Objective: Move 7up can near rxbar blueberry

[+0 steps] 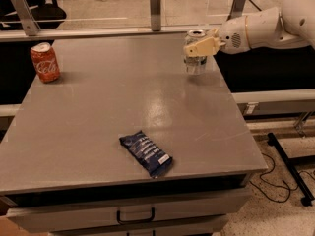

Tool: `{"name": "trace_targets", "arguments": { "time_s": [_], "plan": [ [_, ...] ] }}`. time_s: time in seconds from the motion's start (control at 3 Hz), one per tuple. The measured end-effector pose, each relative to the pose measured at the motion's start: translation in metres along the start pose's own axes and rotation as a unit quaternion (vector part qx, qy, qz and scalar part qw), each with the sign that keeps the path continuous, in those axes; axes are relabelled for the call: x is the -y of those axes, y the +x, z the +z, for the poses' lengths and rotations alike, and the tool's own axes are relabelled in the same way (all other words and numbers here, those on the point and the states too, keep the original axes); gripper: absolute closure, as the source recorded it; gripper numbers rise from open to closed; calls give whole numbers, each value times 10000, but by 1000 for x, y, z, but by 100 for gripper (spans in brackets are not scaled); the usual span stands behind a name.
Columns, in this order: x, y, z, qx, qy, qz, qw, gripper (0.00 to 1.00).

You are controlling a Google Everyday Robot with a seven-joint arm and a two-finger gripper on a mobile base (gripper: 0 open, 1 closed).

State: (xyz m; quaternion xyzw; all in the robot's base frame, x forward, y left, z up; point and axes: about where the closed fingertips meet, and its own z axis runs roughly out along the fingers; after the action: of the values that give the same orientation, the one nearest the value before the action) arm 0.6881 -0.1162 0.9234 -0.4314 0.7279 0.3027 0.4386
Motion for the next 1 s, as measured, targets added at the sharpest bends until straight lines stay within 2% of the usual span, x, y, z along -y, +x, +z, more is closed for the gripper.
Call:
{"name": "trace_targets", "arguments": {
  "time_s": [0.33, 0.67, 1.0],
  "plan": [
    [-18, -2, 13, 79, -232, -29, 9997, 100],
    [-56, -7, 22, 260, -497, -177, 9983, 100],
    [-106, -6, 32, 465, -864, -322, 9947, 100]
  ]
}}
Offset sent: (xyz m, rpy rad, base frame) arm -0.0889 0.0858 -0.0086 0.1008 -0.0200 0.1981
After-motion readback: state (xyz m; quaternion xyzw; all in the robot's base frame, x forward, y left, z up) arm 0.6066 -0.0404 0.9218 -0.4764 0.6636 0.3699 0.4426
